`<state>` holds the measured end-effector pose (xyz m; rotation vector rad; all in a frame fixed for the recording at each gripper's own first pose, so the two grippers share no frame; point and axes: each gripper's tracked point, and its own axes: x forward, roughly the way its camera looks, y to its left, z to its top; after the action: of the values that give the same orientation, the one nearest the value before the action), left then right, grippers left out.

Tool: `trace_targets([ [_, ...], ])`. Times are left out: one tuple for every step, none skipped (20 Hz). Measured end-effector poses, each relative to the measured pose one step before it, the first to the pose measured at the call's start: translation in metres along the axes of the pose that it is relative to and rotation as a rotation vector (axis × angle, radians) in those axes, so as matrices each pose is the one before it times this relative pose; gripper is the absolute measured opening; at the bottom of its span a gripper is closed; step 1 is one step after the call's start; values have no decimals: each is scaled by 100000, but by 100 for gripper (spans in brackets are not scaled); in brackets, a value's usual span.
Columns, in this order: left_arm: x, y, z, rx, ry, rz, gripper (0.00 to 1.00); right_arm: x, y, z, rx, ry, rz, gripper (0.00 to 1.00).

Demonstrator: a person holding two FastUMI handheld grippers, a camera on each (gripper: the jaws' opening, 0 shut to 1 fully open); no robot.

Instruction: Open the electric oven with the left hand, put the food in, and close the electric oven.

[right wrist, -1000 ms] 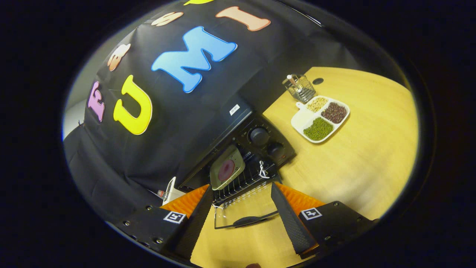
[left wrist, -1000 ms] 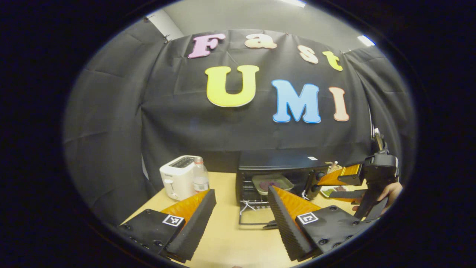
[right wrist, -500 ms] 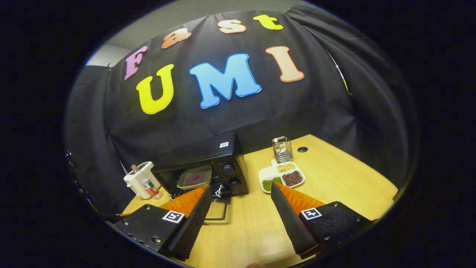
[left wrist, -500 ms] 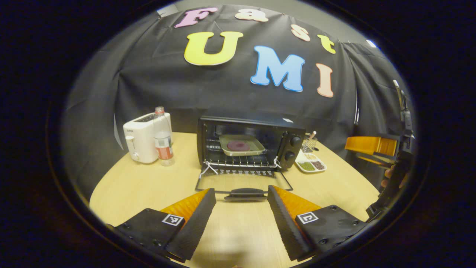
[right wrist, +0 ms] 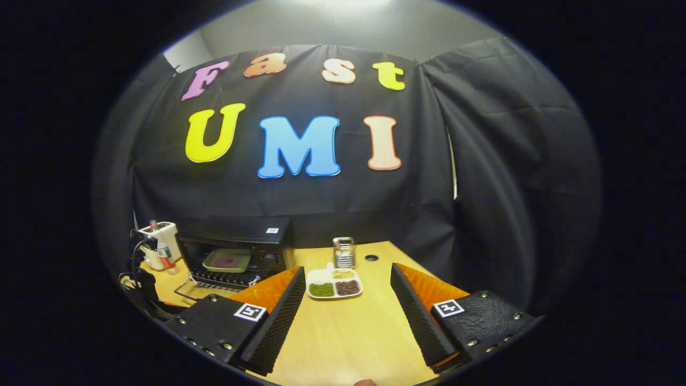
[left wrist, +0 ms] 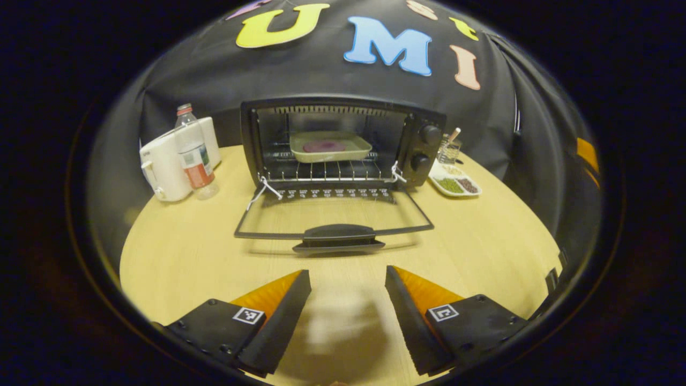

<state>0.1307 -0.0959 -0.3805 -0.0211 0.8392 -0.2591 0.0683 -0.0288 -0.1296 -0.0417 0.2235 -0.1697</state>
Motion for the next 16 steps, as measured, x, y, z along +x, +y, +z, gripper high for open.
trace_targets([
  [736, -190, -191, -62, 1522, -298, 96, -533, -726, 510, -2073, -1754, -2936, 98],
  [685, -66, 33, 223, 568, 338, 92, -312, -579, 289, -1023, -459, -1713, 98],
  [750, -118, 97, 250, -72, -34, 92, -318, -374, -34, -156, 408, -1391, 98],
  [519, -58, 48, 584, 570, 65, 96, -110, -403, -70, 289, 563, -1165, 98],
  [524, -6, 58, 621, 251, 249, 99, 1087, -565, -573, 559, 650, -1078, 98],
  [506, -16, 14, 569, 481, 315, 99, -124, -217, -280, 746, 1284, -931, 98],
  [505, -23, -109, 16, 678, 638, 99, -97, -428, -346, 574, 1299, -1393, 98],
  [289, -37, -228, -517, 1210, 1347, 92, -16, -364, -152, 378, 794, -1573, 98],
  [402, 106, 538, 1389, -2200, 1475, 96, -39, -324, -126, 249, 448, -948, 98],
  [309, -94, 181, 531, 308, 1241, 99, -17, -167, -15, 49, 220, -573, 98],
  [346, 284, -24, 1666, -213, 2269, 95, -61, -146, -149, 22, 262, -458, 98],
  [99, 59, 144, -165, -655, 1556, 95, 130, -118, -160, 511, 1056, -31, 98],
  [31, -75, 24, -848, -438, 1441, 95, 74, -34, -321, 1285, 1530, -138, 98],
  [27, 10, 23, -1166, -1107, 981, 99, 154, -109, -295, 1944, 1397, -343, 98],
  [53, 30, 64, -550, -813, 572, 92, 193, -86, -213, 2233, 947, -137, 98],
  [3, 33, 70, -586, -1024, 239, 95, 154, 49, -153, 1701, 695, 145, 98],
])
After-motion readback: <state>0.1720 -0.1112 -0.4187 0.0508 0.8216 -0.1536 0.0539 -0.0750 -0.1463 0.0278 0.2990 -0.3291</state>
